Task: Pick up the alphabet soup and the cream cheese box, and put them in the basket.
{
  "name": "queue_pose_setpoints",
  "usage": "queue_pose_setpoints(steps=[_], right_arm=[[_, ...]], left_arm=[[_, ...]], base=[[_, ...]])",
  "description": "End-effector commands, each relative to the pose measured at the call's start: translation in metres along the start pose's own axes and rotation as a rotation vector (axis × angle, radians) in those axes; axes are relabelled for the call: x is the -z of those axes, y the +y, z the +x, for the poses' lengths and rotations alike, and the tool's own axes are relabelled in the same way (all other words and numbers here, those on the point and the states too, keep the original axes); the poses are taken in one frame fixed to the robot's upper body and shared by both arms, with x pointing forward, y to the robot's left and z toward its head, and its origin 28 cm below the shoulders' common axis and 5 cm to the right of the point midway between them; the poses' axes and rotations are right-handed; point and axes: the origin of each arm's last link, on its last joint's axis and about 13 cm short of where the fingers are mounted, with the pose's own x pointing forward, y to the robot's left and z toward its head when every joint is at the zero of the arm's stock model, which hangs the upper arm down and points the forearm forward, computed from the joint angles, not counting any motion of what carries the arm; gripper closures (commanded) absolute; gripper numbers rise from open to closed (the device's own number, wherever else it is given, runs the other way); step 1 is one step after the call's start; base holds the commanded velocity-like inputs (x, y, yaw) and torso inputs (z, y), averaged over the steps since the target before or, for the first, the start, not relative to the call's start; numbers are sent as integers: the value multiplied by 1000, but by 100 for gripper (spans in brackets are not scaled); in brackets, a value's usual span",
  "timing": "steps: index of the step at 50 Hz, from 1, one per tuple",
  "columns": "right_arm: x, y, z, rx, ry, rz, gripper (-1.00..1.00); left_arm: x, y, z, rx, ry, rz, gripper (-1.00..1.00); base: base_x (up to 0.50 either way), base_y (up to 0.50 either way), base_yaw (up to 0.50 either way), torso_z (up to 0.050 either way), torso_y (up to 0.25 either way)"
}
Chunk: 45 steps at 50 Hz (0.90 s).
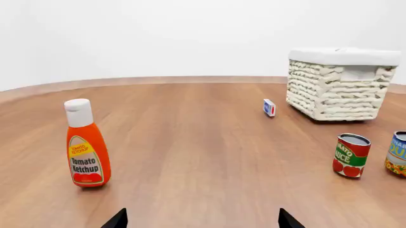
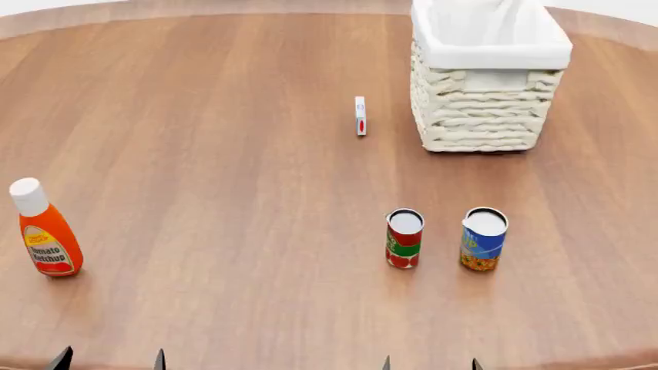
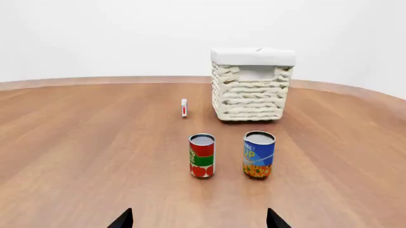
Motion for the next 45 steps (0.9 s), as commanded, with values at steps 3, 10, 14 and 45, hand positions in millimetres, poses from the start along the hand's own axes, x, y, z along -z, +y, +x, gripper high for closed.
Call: queue_pose_setpoints(steps=[3, 10, 14, 45], right_arm=[[1, 0, 0, -1, 1, 0, -100], [-2, 2, 0, -14, -9, 3, -100], [-6, 2, -1, -19, -22, -3, -100], [-104, 3, -33, -59, -392, -93, -100]], left_arm=[[0, 0, 0, 1, 0, 2, -100], [-2, -1, -3, 4, -3, 4, -100], [-4, 0, -3, 1, -10, 9, -100], [-113, -2, -44, 32, -509, 185, -100]], base=[[0, 0, 0, 0, 0], [0, 0, 0, 0, 0], [0, 0, 0, 0, 0], [0, 0, 0, 0, 0]])
